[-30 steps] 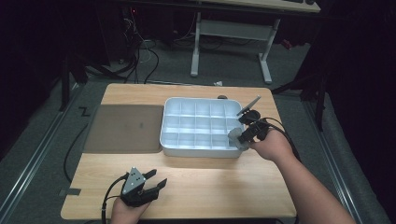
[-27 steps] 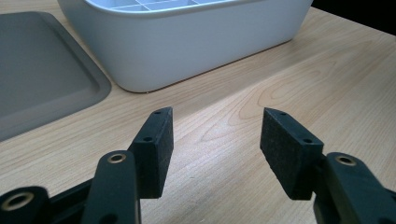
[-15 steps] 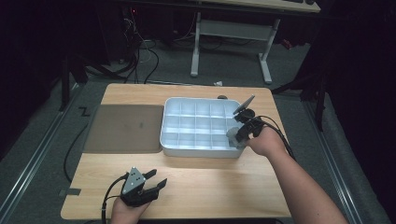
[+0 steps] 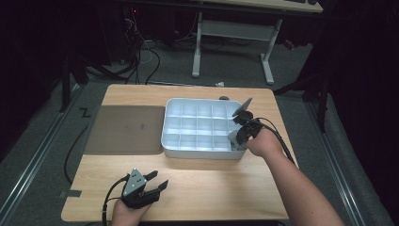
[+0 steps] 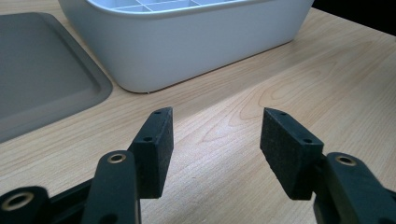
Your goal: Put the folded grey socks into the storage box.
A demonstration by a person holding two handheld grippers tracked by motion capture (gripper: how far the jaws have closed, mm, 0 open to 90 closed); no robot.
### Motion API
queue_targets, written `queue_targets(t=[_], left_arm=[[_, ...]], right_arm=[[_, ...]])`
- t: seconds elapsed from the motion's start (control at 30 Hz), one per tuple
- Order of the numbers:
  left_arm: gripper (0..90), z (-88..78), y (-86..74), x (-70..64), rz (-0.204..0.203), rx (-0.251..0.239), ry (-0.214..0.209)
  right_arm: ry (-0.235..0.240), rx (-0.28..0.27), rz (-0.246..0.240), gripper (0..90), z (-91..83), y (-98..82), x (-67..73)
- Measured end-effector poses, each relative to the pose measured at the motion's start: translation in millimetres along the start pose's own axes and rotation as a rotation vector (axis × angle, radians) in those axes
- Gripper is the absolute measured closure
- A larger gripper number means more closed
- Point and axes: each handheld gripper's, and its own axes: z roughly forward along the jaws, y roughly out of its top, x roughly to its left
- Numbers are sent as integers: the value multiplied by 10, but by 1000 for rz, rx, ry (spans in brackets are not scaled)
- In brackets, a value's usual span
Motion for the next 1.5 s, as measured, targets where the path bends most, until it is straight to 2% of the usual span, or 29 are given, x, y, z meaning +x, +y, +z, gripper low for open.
queue_targets(t=[0.03,0.07,0.13,0.37,0.47,0.53,0.57,0.67,0.77,0.87,1.1,1.3,1.37,1.4,1.5], left_arm=[[452,1,0,-1,0,0,0],[452,1,-1,-2,1,1,0],[452,1,-1,-2,1,1,0],[452,-1,-1,3,0,3,0],[452,0,-2,4,0,4,-1],[452,4,-5,5,-1,2,-1],[452,6,-6,5,-1,3,-1],[452,8,-7,5,-1,4,-1],[452,7,-6,3,2,4,1],[452,8,-7,2,2,5,1],[452,5,-7,1,2,3,2],[452,6,-6,-5,3,3,1],[452,5,-6,-7,4,3,1],[452,3,-4,-7,4,4,1],[451,3,-5,-6,1,1,1]], right_arm=[[-3,5,11,752,16,2,14],[-6,7,-3,753,34,8,11],[-10,19,6,754,62,18,30],[-32,49,-9,756,190,45,64],[-32,64,5,757,243,51,78],[-33,68,-12,756,276,58,73],[-35,75,0,756,289,59,86],[-37,80,-17,756,328,68,85],[-37,89,-5,756,361,69,98],[-39,90,-22,755,390,72,98],[-44,92,-27,737,408,74,105],[-29,76,-37,652,355,51,109],[-23,78,-16,639,322,39,122],[-22,67,-39,633,310,38,108],[-17,64,-30,621,267,29,102]])
